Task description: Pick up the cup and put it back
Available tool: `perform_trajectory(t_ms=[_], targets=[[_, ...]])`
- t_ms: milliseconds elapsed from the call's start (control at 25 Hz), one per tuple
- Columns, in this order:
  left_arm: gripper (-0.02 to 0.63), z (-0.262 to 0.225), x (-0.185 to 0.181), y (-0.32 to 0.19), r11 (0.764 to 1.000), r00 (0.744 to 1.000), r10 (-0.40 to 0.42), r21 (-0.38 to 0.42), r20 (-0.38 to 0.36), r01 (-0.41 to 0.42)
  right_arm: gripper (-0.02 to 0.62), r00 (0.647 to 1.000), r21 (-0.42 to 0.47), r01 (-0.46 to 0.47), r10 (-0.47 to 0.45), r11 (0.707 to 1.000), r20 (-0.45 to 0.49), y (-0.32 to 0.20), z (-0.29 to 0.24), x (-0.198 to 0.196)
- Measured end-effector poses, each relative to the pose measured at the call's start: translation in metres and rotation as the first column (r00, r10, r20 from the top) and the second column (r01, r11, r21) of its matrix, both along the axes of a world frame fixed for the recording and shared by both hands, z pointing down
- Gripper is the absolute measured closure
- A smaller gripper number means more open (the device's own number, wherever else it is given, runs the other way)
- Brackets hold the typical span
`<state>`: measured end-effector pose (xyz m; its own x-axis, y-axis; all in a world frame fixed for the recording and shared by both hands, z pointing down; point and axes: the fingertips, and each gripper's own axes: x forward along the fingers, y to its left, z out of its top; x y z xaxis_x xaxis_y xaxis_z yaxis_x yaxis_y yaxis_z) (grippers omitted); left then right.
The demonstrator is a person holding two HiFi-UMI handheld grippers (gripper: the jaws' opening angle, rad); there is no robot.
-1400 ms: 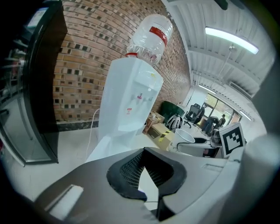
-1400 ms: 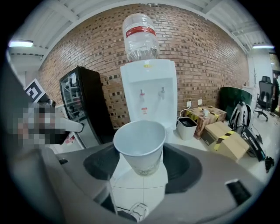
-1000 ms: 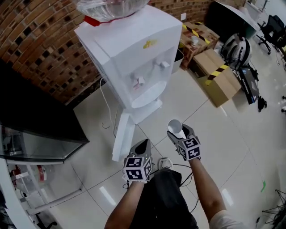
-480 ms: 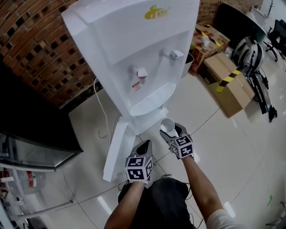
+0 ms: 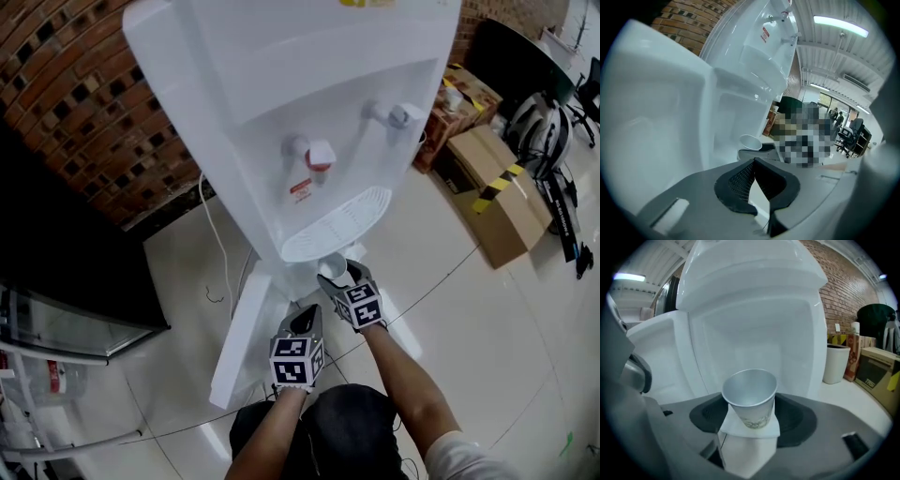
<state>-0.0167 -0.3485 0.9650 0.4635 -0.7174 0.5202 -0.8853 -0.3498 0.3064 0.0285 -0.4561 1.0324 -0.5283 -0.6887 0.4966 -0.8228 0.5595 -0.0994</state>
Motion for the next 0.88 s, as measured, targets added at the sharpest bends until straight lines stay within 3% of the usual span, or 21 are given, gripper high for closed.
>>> perform_trajectory(t_ms=[480,880], targets=[[0.606,0.037,-0.008,0.004,0.998,1.000,-0.018,-0.063,-0.025,0.016,0.272,1.000,-0.033,-0.011,0.010,0.999,-0.029,-0.048,0.045,-0.028],[0.606,0.037,-0.007,0.007,0.998,0.998,-0.040,-0.059,-0.046,0.037,0.270,0.999,-0.055,0.006,-0.009,0.998,-0.054,-0.065,0.067,-0.039]])
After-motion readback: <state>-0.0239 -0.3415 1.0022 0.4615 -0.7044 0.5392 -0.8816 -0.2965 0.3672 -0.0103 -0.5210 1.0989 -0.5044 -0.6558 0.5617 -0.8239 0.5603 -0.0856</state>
